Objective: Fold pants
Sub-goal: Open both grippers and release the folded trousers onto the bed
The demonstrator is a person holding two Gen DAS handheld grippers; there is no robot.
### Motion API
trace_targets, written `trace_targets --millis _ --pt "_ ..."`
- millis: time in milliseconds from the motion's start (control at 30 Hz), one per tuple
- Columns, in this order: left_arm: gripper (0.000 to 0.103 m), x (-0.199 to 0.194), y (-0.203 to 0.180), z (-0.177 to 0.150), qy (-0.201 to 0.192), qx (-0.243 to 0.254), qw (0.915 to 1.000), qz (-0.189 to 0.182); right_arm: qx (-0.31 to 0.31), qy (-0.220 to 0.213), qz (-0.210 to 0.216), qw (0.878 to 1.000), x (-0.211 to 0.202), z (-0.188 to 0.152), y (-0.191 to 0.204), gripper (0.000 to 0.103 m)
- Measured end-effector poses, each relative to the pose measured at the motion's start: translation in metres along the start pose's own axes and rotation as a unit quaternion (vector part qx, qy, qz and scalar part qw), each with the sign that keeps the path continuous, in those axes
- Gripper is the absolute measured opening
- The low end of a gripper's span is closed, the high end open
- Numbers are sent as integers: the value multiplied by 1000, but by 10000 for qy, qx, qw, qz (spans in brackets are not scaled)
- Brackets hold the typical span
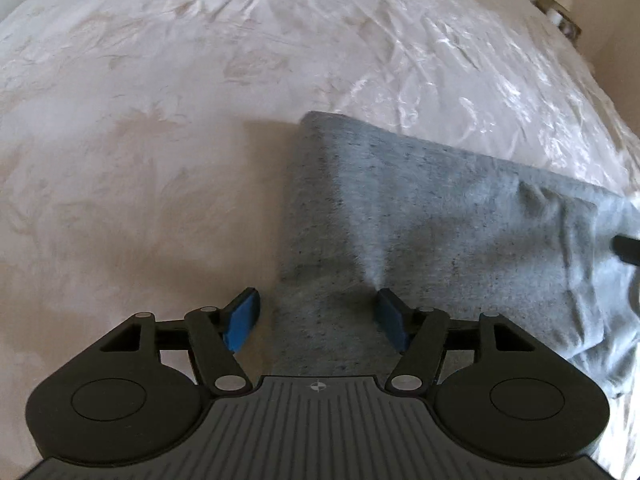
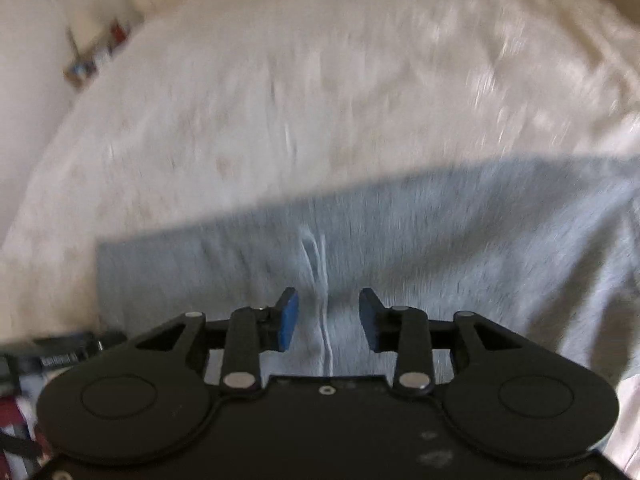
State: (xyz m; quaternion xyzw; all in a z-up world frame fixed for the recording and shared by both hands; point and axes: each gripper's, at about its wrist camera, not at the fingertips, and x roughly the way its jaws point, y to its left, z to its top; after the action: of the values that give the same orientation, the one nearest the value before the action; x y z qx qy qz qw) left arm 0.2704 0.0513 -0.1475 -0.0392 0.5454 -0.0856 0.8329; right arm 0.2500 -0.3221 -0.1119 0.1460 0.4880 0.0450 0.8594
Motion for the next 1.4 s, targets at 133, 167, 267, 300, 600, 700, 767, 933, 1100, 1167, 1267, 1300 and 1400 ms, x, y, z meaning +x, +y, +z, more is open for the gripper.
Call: trace_targets --millis 133,167,267,300,600,700,767,933,1100,1167,1267,1300,1400 --pt "63 -16 -6 -5 -168 21 9997 199 -247 -251 365 9987 6 -3 18 36" --pt "63 -21 -9 -8 -214 7 9996 186 -267 -87 380 9989 17 -4 20 35" --pt "63 -39 -22 -20 -315 61 9995 79 -319 445 44 9985 57 -5 22 37" --pt "63 -44 -27 -24 -331 102 9994 45 -283 532 -101 9981 65 -5 19 35" --pt "63 -69 -75 -64 -119 594 9979 -222 528 -715 218 9958 -24 -11 -28 57" --pt "63 -67 -91 -70 -69 697 9972 -276 961 -1064 52 9897 -59 -29 -69 71" --pt "63 -67 -104 -73 -92 769 9965 -313 1193 -1167 -192 9858 -75 -41 -101 80" --pt "63 -66 -136 -75 -166 856 9957 -325 1220 -1445 -826 9785 -101 -53 -171 89" --pt "63 -65 -164 -80 -181 790 9963 -276 717 -1604 -1043 9789 -106 -20 -226 92" --pt "63 -64 -173 -83 -170 719 9970 -243 510 -1560 -975 9816 -97 -1 -241 92" --pt "63 -64 -181 -86 -114 608 9979 -189 334 -1268 -785 9883 -79 25 -264 92" --pt "63 -63 -184 -87 -88 596 9981 -156 303 -1164 -737 9900 -70 34 -271 91" --pt "63 -63 -188 -88 -37 563 9984 -55 267 -870 -502 9946 -52 46 -283 87"
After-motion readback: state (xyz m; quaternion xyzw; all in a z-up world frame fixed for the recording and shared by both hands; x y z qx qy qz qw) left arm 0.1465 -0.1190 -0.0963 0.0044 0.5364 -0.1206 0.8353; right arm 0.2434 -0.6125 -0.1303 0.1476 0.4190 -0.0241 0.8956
